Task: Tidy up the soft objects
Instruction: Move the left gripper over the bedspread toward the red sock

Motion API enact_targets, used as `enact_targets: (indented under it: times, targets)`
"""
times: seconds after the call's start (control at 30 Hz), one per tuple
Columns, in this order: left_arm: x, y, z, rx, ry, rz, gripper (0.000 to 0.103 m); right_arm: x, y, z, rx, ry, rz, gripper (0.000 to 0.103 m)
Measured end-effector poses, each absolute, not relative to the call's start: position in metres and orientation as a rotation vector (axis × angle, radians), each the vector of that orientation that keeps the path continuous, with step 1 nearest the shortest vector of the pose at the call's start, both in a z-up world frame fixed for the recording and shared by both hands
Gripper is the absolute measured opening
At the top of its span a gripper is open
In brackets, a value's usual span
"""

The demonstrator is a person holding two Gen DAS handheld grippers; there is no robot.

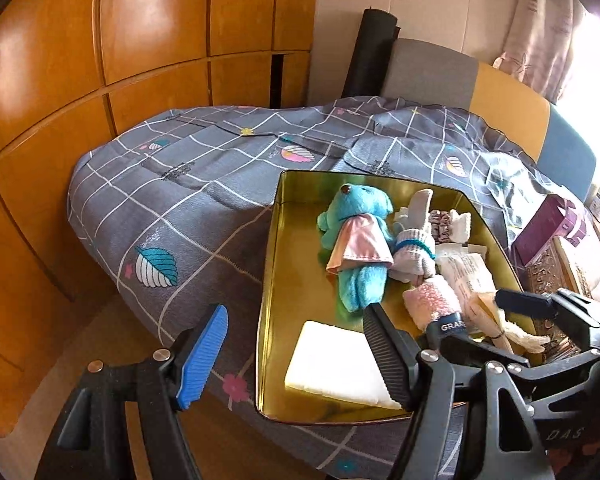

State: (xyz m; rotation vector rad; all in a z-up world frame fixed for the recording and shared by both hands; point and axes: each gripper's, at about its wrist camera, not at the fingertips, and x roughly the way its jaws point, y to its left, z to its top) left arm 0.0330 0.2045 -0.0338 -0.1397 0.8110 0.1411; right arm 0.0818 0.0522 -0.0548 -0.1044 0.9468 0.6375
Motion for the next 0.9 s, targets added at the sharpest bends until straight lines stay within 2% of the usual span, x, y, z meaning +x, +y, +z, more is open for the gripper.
enact_targets:
  times: [0.2,0.9]
  targets:
    - [0.030,0.193,-0.031,-0.120,0.805,0.115,0.071,0.068,0.034,-0.039,-0.131,0.836,0.540,0.096]
    - [0.022,0.142,-0.014,0.008,0.750,0.003,0.071,0.048,-0.070,0.020,-0.084,0.617,0.309,0.097]
